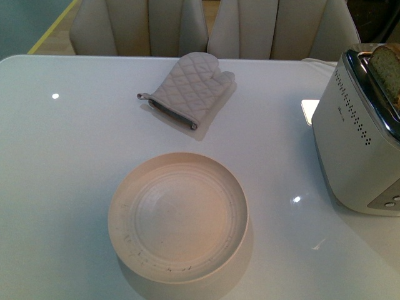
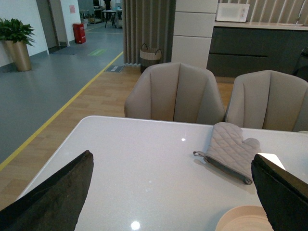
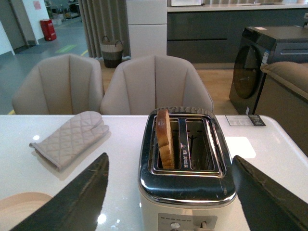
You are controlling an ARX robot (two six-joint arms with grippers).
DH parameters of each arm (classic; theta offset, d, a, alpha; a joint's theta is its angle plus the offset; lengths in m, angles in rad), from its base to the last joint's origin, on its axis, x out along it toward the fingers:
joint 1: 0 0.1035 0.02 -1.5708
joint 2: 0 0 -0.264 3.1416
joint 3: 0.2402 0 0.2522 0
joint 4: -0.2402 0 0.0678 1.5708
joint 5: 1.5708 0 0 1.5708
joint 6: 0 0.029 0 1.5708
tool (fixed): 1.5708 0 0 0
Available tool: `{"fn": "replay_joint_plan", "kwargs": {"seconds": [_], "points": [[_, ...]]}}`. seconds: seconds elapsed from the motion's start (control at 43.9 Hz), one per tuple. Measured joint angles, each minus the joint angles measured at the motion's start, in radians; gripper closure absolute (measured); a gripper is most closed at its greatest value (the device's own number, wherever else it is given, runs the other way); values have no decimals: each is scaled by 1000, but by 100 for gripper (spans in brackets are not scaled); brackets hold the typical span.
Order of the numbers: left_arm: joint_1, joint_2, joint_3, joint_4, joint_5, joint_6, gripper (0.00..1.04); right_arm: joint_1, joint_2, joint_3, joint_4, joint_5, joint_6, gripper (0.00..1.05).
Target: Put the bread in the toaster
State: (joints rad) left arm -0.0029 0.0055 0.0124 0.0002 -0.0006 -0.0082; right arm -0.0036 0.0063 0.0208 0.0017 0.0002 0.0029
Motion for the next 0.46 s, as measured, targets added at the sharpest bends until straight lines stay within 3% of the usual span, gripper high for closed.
{"fn": "replay_joint_plan", "kwargs": {"seconds": [0.114, 0.455], "points": [[0, 0, 0, 0, 0, 0, 7, 0, 0, 0, 0, 0, 0, 7], [0, 0, 0, 0, 0, 0, 7, 0, 0, 0, 0, 0, 0, 9]]}}
